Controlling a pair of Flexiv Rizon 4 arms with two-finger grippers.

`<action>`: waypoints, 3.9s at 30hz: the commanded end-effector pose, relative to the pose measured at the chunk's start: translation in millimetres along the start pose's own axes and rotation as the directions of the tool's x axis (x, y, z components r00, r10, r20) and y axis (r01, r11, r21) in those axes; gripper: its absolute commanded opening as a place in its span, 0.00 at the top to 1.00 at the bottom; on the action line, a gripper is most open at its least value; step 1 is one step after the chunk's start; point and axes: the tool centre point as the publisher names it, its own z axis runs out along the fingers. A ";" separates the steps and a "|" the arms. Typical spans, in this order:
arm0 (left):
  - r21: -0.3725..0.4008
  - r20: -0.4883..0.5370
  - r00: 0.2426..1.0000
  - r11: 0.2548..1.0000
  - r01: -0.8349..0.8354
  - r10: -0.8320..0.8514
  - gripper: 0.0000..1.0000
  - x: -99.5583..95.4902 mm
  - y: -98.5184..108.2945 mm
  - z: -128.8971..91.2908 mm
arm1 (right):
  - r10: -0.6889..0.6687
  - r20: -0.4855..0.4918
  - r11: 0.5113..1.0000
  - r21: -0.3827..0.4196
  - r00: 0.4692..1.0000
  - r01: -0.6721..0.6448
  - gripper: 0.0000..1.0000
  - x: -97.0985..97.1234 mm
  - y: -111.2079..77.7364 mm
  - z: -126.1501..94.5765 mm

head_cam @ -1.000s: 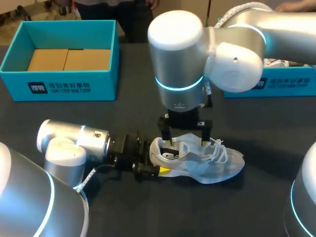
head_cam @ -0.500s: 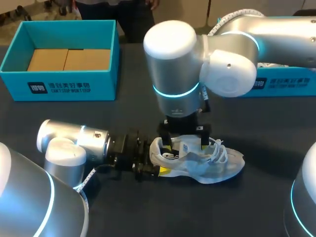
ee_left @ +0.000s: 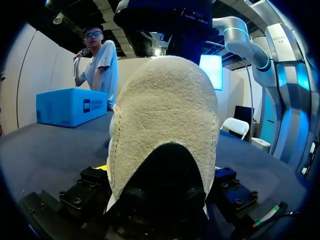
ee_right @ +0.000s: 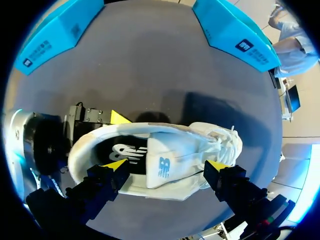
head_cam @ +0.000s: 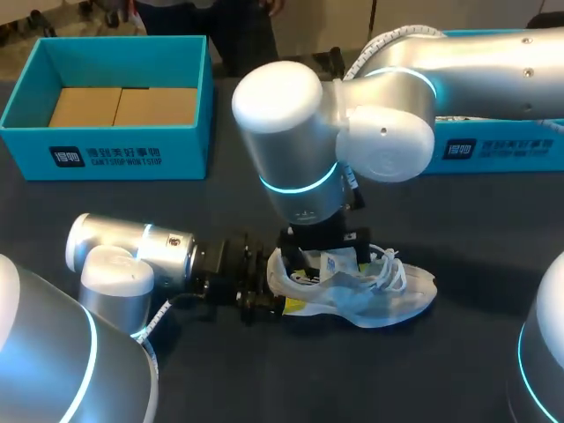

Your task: Take the shoe out of the shoebox, open the shoe tongue, remove and reinsert the insole, then place the shoe into the shoebox

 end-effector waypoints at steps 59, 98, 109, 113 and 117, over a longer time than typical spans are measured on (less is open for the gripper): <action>-0.002 -0.001 1.000 1.000 0.000 0.000 1.00 -0.5 -0.7 0.2 | 0.174 -0.222 0.982 0.104 0.959 -0.155 0.80 -34.5 3.9 -6.3; -0.002 -0.001 1.000 1.000 0.000 0.000 1.00 -0.5 -0.7 0.2 | 0.076 -0.457 0.995 0.086 0.886 -0.041 1.00 -123.2 -12.5 26.0; -0.002 -0.001 1.000 1.000 0.000 0.000 1.00 -0.5 -0.7 0.2 | 0.075 -0.437 0.994 0.102 0.896 -0.034 0.97 -124.5 -11.7 51.4; -0.002 -0.001 1.000 1.000 0.000 0.000 1.00 -0.5 -0.7 0.2 | 0.084 -0.452 0.994 0.104 0.888 -0.041 0.57 -128.2 -13.5 49.4; -0.002 -0.001 1.000 1.000 0.000 0.000 1.00 -0.5 -0.7 0.2 | 0.078 -0.422 0.995 0.089 0.903 -0.044 0.36 -131.8 -14.3 28.8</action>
